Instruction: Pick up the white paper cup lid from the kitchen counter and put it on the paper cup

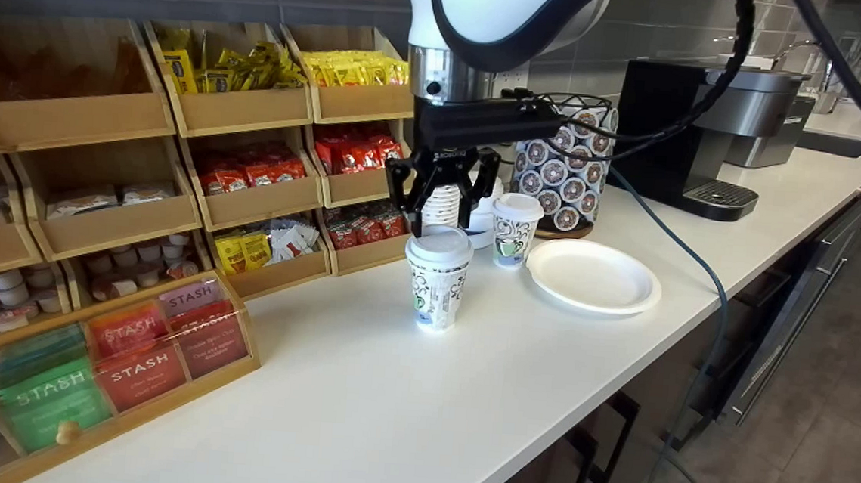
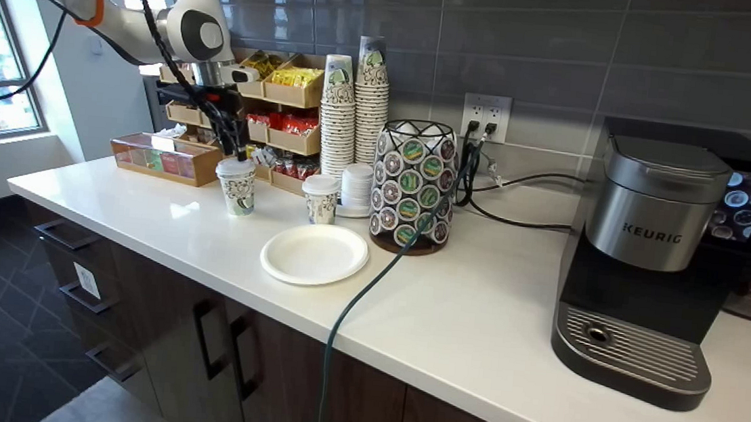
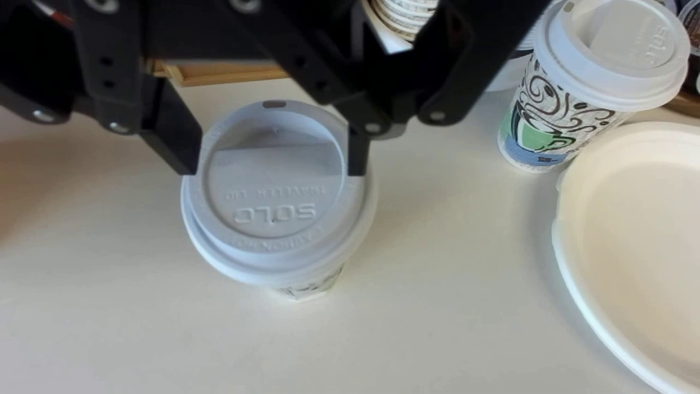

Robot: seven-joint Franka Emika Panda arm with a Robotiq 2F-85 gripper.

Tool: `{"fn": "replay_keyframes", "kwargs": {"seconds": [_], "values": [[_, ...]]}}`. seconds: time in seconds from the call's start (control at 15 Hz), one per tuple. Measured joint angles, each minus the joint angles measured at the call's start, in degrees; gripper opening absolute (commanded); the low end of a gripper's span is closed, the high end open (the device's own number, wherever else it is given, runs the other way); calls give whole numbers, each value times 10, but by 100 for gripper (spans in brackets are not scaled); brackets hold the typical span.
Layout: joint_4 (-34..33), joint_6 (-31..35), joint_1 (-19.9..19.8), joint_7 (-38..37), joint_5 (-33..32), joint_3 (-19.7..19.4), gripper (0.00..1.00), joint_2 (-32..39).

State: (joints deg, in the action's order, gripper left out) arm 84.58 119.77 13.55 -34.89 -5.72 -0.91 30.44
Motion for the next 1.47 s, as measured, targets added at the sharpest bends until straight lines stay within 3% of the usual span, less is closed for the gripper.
{"fn": "replay_keyframes", "kwargs": {"seconds": [1.47], "values": [[0, -7, -1, 0, 0, -1, 70, 4]]}}
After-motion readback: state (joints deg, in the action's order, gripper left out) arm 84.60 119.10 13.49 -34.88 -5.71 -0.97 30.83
